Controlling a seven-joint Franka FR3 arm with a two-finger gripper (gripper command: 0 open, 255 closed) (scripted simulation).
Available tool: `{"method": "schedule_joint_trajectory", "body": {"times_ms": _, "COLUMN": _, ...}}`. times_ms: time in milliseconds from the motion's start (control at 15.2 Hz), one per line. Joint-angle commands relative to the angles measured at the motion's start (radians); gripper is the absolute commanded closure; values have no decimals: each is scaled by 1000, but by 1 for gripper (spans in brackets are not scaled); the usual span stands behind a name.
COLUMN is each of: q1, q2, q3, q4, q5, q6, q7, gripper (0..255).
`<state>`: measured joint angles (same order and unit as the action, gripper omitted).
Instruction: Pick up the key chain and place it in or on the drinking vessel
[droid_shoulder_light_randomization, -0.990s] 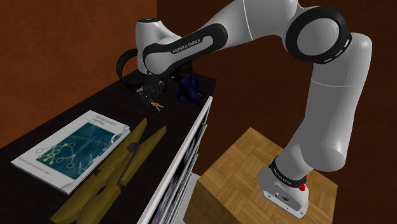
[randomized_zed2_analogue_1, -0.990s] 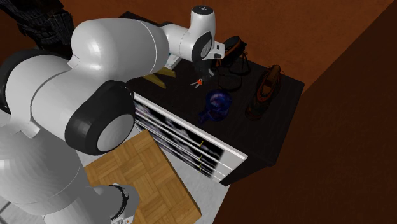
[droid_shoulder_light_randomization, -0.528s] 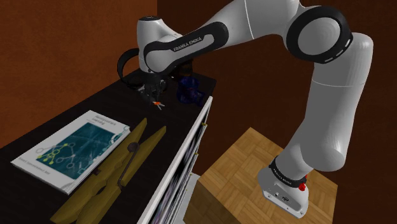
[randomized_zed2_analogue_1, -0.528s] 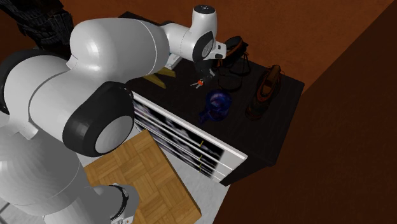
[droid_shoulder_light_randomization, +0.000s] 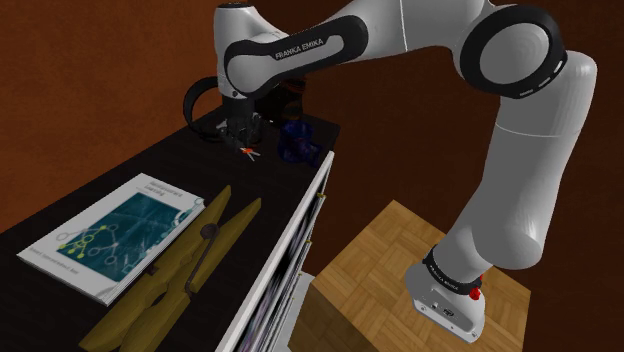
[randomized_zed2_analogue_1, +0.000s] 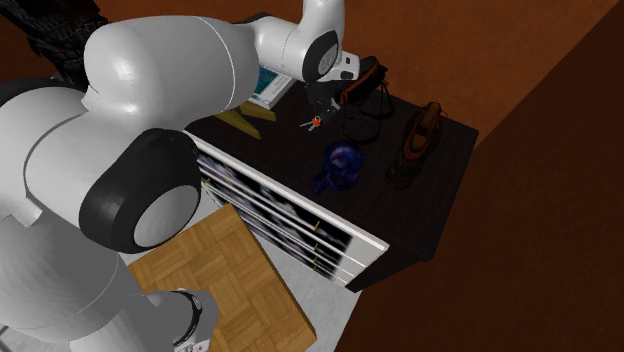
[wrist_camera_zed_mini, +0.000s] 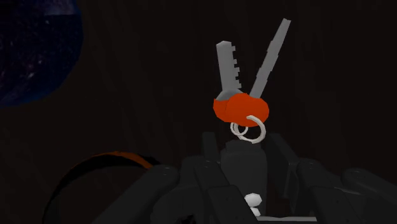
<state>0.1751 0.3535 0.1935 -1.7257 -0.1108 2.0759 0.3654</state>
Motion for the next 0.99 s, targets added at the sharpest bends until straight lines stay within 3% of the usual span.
{"method": "schedule_joint_trajectory", "body": {"times_ms": 0, "q1": 0, "q2": -11, "q3": 2, "q4": 12, "q5": 3, "q6": -23, "q7": -1, "gripper": 255}}
{"method": "schedule_joint_trajectory", "body": {"times_ms": 924, "q1": 0, "q2": -56, "q3": 7, "q4": 138, "q5": 18, "q6": -194, "q7": -15, "gripper": 255}}
